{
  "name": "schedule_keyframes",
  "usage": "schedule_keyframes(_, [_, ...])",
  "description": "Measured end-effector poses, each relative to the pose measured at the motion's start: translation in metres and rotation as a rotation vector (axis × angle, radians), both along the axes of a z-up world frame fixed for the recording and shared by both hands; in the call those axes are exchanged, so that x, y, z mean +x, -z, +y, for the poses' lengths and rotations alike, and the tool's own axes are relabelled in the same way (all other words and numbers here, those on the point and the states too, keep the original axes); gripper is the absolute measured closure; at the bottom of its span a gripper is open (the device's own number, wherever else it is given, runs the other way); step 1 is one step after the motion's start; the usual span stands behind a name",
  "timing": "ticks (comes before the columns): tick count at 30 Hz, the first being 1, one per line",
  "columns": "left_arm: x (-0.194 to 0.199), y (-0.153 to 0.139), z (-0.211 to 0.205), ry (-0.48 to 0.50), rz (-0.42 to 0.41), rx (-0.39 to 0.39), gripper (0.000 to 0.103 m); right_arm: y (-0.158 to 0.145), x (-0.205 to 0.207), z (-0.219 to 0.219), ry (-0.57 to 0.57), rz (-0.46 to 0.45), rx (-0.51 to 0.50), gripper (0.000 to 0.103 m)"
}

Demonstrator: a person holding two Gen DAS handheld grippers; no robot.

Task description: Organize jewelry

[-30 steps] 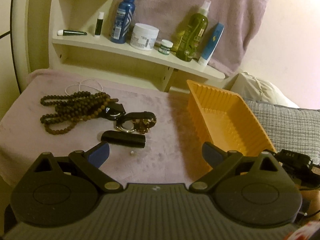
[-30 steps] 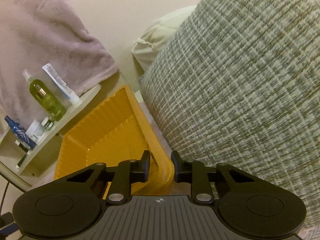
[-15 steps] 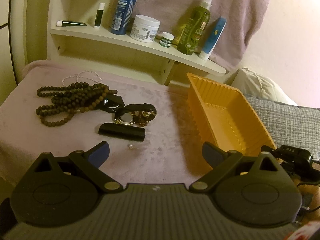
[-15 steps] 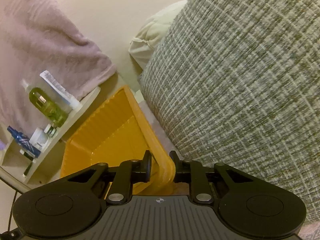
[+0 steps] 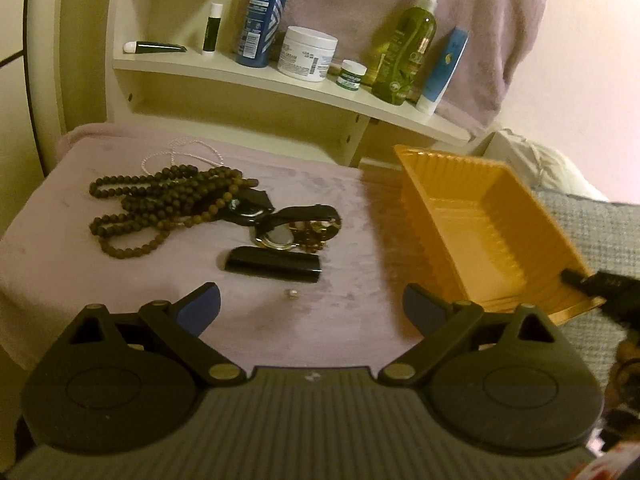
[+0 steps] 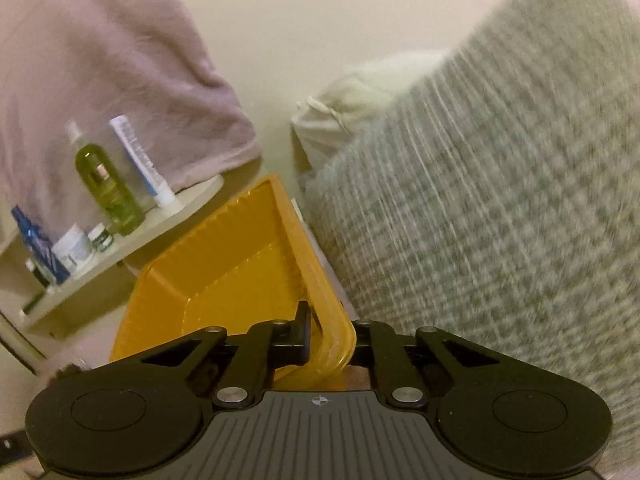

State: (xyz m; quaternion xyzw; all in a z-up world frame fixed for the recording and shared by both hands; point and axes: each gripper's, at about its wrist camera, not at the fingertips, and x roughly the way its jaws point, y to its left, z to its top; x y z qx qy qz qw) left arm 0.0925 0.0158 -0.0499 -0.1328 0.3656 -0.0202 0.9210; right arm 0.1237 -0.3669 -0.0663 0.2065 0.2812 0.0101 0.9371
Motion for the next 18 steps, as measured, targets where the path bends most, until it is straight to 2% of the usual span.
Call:
schedule_keyframes(6, [0.005,0.010,0.009,0.008,-0.016,0.073,0.009,-0.021,-0.008,0.025,-0.031,-0.039,-0.185,0.095])
schedule_keyframes(12, [0.016,0.023,0.001,0.069,-0.034,0.138,0.022,-0.032,-0.013,0.049,-0.049,-0.083,-0.343,0.095])
schedule_keyframes(18, [0.024,0.043,-0.014,0.139,-0.025,0.209,0.054,-0.034,-0.021,0.057,-0.056,-0.090,-0.397,0.095])
